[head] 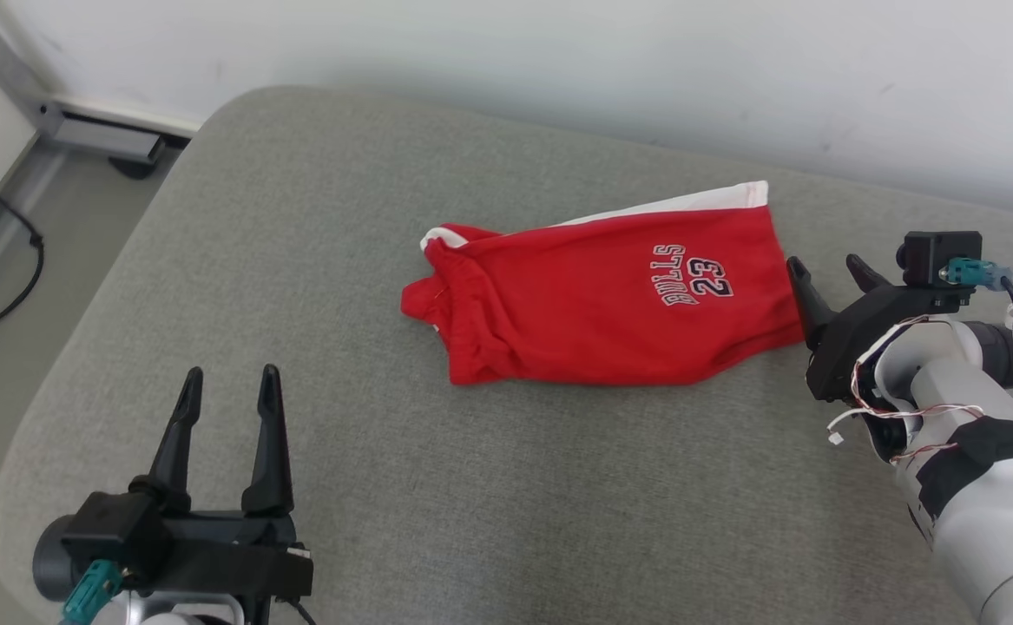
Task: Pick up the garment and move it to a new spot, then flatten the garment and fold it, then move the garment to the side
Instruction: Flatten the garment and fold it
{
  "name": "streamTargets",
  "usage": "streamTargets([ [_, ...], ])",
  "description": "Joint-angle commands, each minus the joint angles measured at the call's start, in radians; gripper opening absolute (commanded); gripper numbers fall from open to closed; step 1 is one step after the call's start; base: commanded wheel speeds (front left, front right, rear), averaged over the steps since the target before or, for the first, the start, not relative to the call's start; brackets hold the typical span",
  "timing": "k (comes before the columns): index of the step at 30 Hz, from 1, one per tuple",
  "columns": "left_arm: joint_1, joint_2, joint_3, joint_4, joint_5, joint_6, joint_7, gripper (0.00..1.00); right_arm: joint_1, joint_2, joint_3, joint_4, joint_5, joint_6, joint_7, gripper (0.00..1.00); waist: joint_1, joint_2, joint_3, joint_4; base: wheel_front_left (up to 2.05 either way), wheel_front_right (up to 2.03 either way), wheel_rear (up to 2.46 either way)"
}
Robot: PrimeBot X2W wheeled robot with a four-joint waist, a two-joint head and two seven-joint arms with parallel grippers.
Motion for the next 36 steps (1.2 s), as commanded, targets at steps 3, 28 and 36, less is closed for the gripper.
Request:
streamTargets([
  [3, -0.026, -0.002, -0.010, 0.004, 0.001, -0.007, -0.005, 1.00, -0.049, 0.001, -0.002, 0.091, -0.005, -0.002, 0.018, 1.00, -0.0002, -0.0001, 0.050, 0.052, 0.00, 0.00, 0.00],
  [28, -0.025, -0.007, 0.000, 0.015, 0.009, -0.014, -0.006, 1.00, -0.003, 0.051, -0.019, 0.188, 0.014, -0.002, 0.153, 1.00, -0.0002, -0.0001, 0.042, 0.044, 0.00, 0.00, 0.00],
  [36, -0.040, -0.007, -0.013, 0.027, -0.008, -0.009, -0.006, 1.00, -0.016, 0.055, -0.007, 0.185, 0.031, -0.002, 0.127, 0.00, -0.0002, -0.0001, 0.064, 0.065, 0.00, 0.00, 0.00],
])
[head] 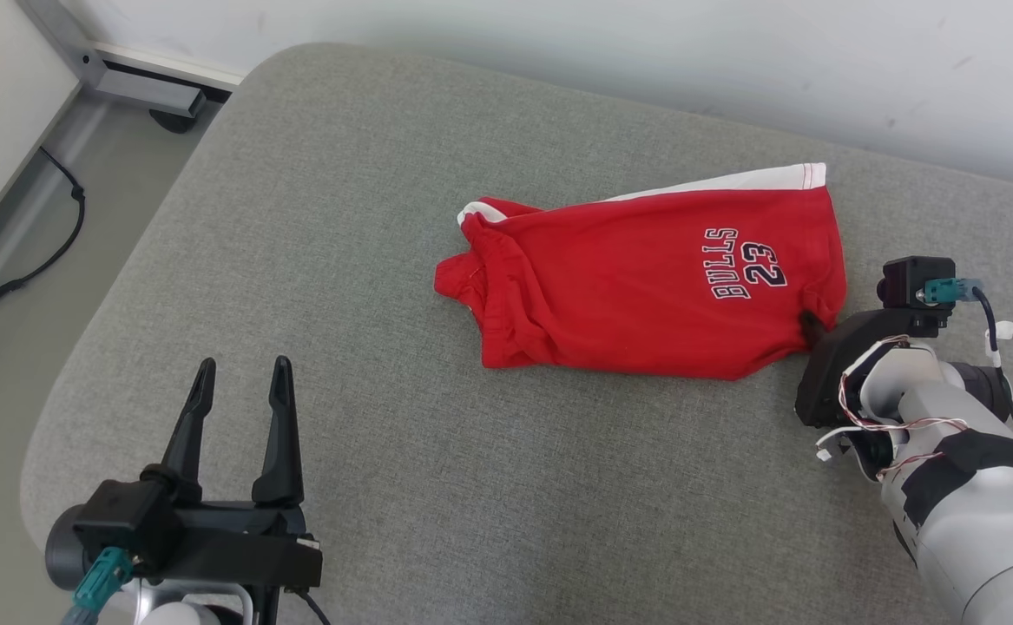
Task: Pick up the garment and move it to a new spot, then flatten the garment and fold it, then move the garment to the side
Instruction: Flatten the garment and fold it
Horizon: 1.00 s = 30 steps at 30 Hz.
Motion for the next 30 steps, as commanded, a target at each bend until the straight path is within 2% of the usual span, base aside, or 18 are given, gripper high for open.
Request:
streamTargets([
  [1, -0.012, 0.003, 0.003, 0.003, -0.004, 0.000, -0.006, 1.00, 0.017, 0.007, 0.008, 0.007, 0.009, -0.001, 0.002, 0.00, 0.0000, 0.0000, 0.002, 0.001, 0.00, 0.00, 0.00],
  [11, 0.013, 0.003, 0.008, 0.026, 0.014, -0.003, -0.006, 1.00, 0.138, 0.011, 0.087, -0.135, 0.110, -0.001, -0.030, 0.00, 0.0000, 0.0000, -0.067, -0.045, 0.00, 0.00, 0.00],
  [20, 0.047, 0.004, 0.019, 0.032, 0.032, -0.007, -0.006, 1.00, 0.270, -0.048, 0.220, -0.334, 0.237, -0.001, -0.056, 0.00, 0.0000, 0.0000, -0.136, -0.103, 0.00, 0.00, 0.00],
  [30, 0.089, 0.012, 0.029, 0.036, 0.041, -0.013, -0.006, 1.00, 0.390, -0.107, 0.282, -0.474, 0.341, -0.001, -0.072, 0.00, 0.0000, 0.0000, -0.187, -0.157, 0.00, 0.00, 0.00],
])
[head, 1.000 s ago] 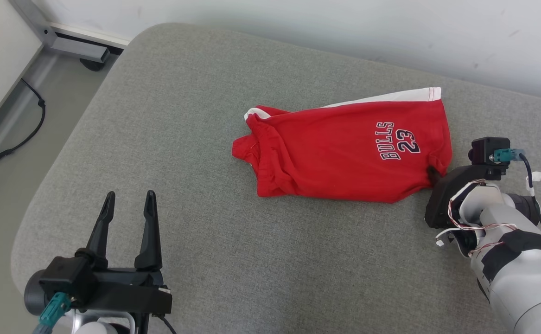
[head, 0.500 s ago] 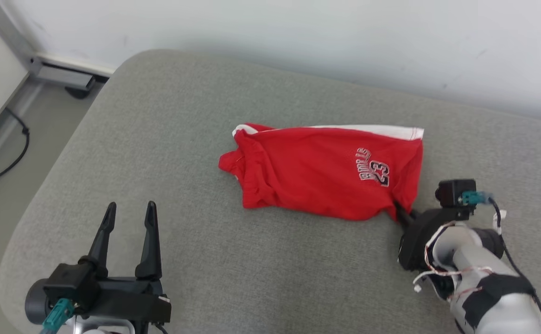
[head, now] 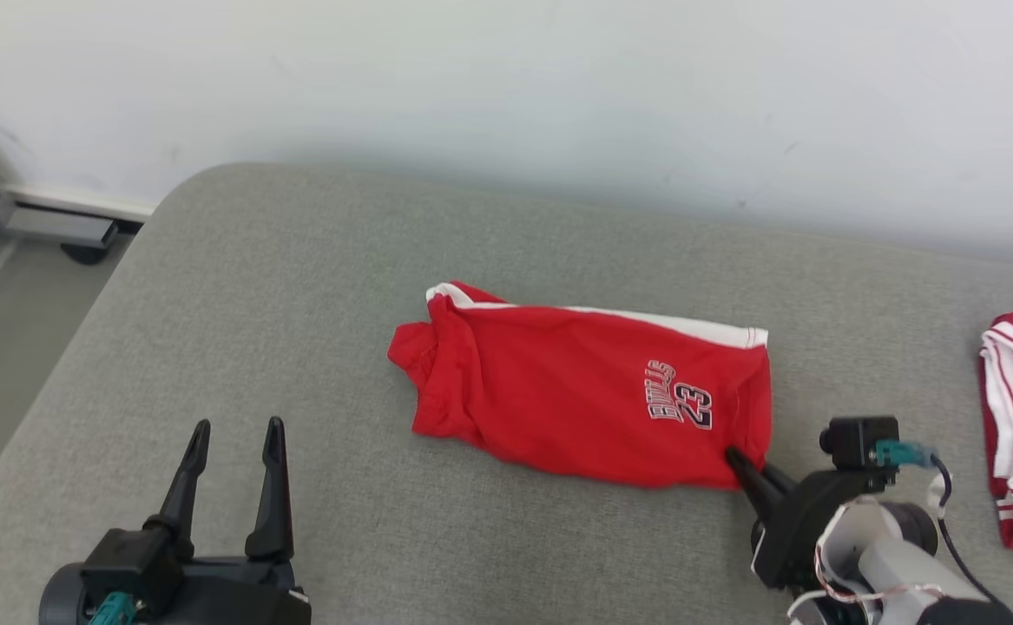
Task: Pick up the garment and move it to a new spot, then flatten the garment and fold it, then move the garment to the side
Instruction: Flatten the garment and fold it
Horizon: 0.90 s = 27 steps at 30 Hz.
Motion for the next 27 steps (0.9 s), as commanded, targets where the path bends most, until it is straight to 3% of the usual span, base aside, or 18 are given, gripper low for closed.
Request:
streamTargets([
  [1, 0.012, 0.007, 0.003, 0.002, 0.008, -0.004, -0.006, 1.00, 0.014, -0.010, 0.001, -0.005, 0.009, -0.001, -0.002, 0.00, 0.0000, 0.0000, -0.022, -0.022, 0.00, 0.00, 0.00],
  [9, 0.037, 0.008, -0.001, 0.008, 0.008, -0.003, -0.006, 1.00, 0.135, -0.039, 0.006, -0.087, 0.069, -0.001, 0.014, 0.00, 0.0000, 0.0000, -0.055, -0.057, 0.00, 0.00, 0.00],
  [17, 0.038, 0.014, 0.000, 0.013, 0.006, -0.005, -0.006, 1.00, 0.168, -0.049, -0.014, -0.106, 0.040, -0.001, 0.013, 0.00, 0.0000, 0.0000, -0.058, -0.078, 0.00, 0.00, 0.00],
  [18, 0.038, 0.015, -0.001, 0.014, 0.005, -0.004, -0.006, 1.00, 0.164, -0.051, -0.013, -0.104, 0.024, -0.001, 0.008, 0.07, 0.0000, 0.0000, -0.057, -0.079, 0.00, 0.00, 0.00],
  [19, 0.038, 0.015, -0.001, 0.015, 0.005, -0.004, -0.006, 1.00, 0.159, -0.052, -0.013, -0.100, 0.007, -0.001, 0.004, 0.73, 0.0000, 0.0000, -0.057, -0.080, 0.00, 0.00, 0.00],
  [20, 0.040, 0.015, 0.000, 0.016, 0.004, -0.003, -0.006, 1.00, 0.156, -0.049, -0.014, -0.098, -0.003, -0.001, -0.003, 1.00, 0.0000, 0.0000, -0.057, -0.082, 0.00, 0.00, 0.00],
  [27, 0.051, 0.022, 0.017, 0.011, -0.004, 0.008, -0.006, 1.00, 0.136, -0.054, -0.045, -0.117, -0.080, -0.001, -0.055, 1.00, 0.0000, 0.0000, -0.055, -0.112, 0.00, 0.00, 0.00],
])
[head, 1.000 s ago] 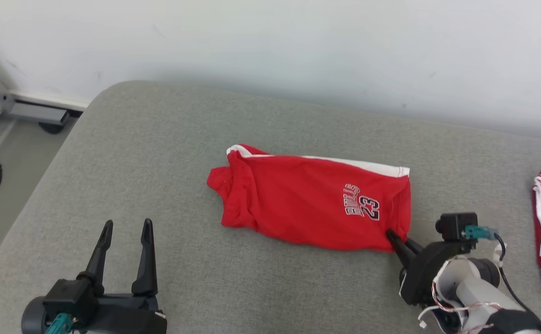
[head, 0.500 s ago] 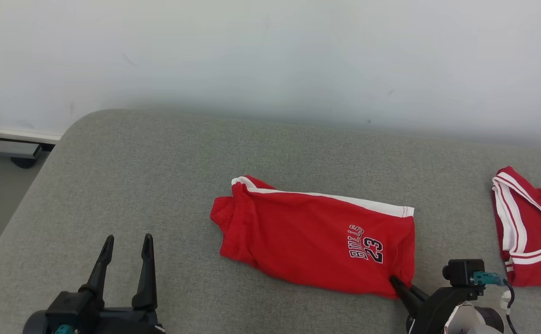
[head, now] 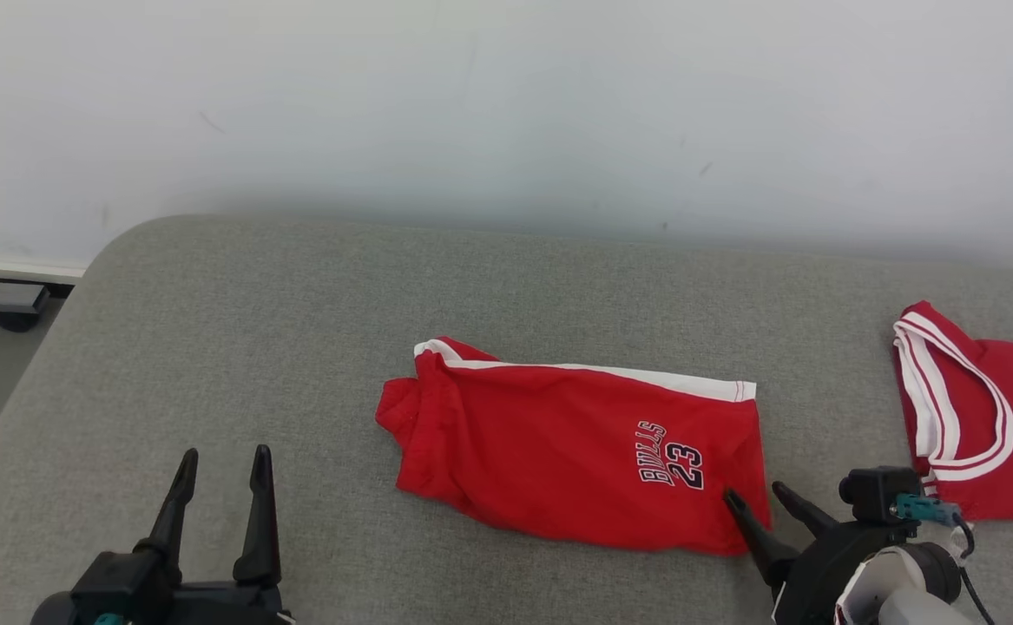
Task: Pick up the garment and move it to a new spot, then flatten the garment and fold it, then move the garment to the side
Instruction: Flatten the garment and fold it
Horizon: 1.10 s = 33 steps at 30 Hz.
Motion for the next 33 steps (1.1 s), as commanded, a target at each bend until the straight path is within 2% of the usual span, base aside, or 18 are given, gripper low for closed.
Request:
streamTargets([
  [1, 0.010, 0.009, 0.006, -0.007, -0.003, 0.004, -0.006, 1.00, -0.013, -0.010, -0.008, -0.014, -0.025, -0.001, -0.023, 1.00, 0.0000, 0.0000, 0.002, -0.014, 0.00, 0.00, 0.00],
  [11, 0.058, 0.032, 0.038, -0.046, 0.001, 0.024, -0.006, 1.00, 0.018, -0.015, -0.035, -0.138, -0.155, -0.001, -0.132, 1.00, 0.0000, 0.0000, -0.012, -0.088, 0.00, 0.00, 0.00],
  [15, 0.089, 0.041, 0.056, -0.072, -0.007, 0.036, -0.006, 1.00, 0.059, -0.001, -0.118, -0.211, -0.220, -0.001, -0.151, 1.00, 0.0000, 0.0000, -0.013, -0.112, 0.00, 0.00, 0.00],
  [23, 0.121, 0.049, 0.078, -0.100, -0.024, 0.057, -0.005, 1.00, 0.179, 0.063, -0.375, -0.369, -0.396, -0.001, -0.151, 1.00, 0.0000, 0.0000, -0.013, -0.136, 0.00, 0.00, 0.00],
  [28, 0.136, 0.056, 0.086, -0.118, -0.026, 0.071, 0.013, 1.00, 0.236, 0.107, -0.454, -0.400, -0.450, -0.001, -0.150, 1.00, 0.0000, 0.0000, -0.018, -0.141, 0.00, 0.00, 0.00],
  [33, 0.164, 0.087, 0.086, -0.116, -0.002, 0.083, 0.057, 1.00, 0.261, 0.130, -0.495, -0.393, -0.508, -0.001, -0.144, 1.00, 0.0000, 0.0000, -0.023, -0.151, 0.00, 0.00, 0.00],
])
